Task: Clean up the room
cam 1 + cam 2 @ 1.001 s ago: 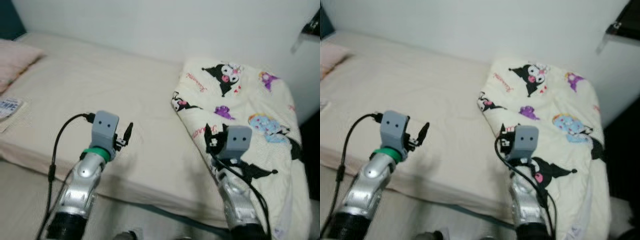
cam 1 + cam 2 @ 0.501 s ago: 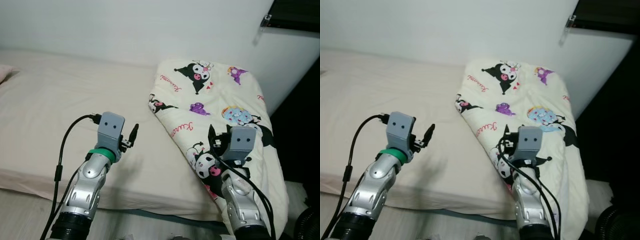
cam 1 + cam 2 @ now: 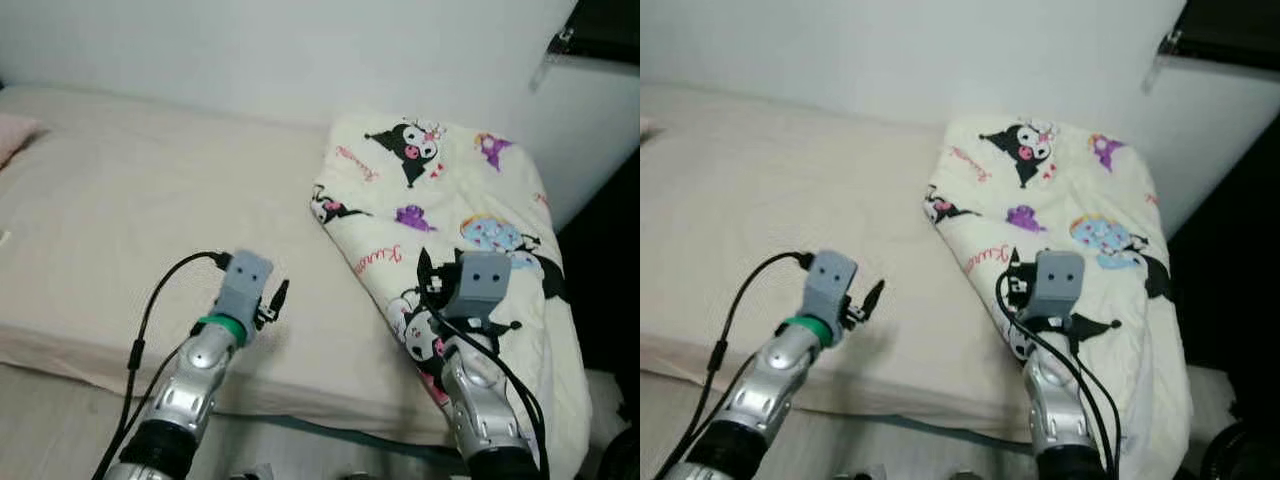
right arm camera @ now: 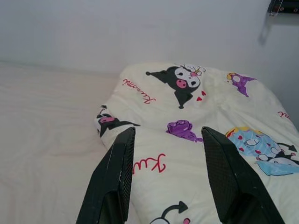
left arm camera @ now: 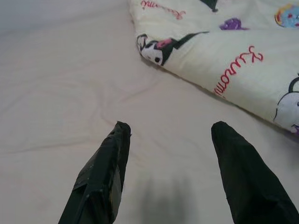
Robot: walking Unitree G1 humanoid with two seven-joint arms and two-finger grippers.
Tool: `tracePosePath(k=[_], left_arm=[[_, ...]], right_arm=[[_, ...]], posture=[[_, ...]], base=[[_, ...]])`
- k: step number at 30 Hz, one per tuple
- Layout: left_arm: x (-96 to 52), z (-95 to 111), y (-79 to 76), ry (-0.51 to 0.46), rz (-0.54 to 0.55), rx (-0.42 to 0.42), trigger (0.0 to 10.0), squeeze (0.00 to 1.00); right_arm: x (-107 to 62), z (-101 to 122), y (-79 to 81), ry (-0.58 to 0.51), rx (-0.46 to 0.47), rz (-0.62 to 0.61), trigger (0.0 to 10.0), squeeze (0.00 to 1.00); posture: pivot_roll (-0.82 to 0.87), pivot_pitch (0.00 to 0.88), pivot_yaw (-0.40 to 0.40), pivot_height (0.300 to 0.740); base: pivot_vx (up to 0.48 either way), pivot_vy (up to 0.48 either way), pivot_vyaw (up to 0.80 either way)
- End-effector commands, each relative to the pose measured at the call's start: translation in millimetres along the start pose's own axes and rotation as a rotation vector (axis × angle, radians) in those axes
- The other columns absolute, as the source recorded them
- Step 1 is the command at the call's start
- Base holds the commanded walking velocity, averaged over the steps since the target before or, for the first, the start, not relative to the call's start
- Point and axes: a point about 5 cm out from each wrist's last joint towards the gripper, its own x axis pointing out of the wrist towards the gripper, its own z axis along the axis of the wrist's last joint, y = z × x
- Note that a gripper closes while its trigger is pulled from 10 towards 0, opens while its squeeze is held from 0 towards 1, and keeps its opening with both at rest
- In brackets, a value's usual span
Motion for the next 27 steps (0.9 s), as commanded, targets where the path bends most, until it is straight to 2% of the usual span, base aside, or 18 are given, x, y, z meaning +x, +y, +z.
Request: tracePosePath(k=[1, 9, 27], left_arm=[[-1.1, 0.6, -2.1, -0.005, -0.006, -0.004, 10.0, 0.00], [-5.6, 0.4, 0.0, -0.024, -0.002, -0.009, 10.0, 0.00], [-0.6, 16.6, -2.4, -0.088, -0.007, -0.026, 10.0, 0.00]], right_arm=[[-4.8, -6.2, -6.4, 0.033, -0.016, -0.016, 10.0, 0.00], [-5.0, -6.9, -6.5, 0.037, -0.014, -0.016, 10.0, 0.00], [-6.0, -6.9, -5.9, 0.039, -0.010, -0.018, 10.0, 0.00]], posture=[[-0.07, 0.058, 0.047, 0.725], [-0.06, 0.063, 0.046, 0.690], [-0.06, 0.068, 0.048, 0.630]], base=[[0.000, 0.000, 0.00], [0.000, 0.000, 0.00], [0.000, 0.000, 0.00]])
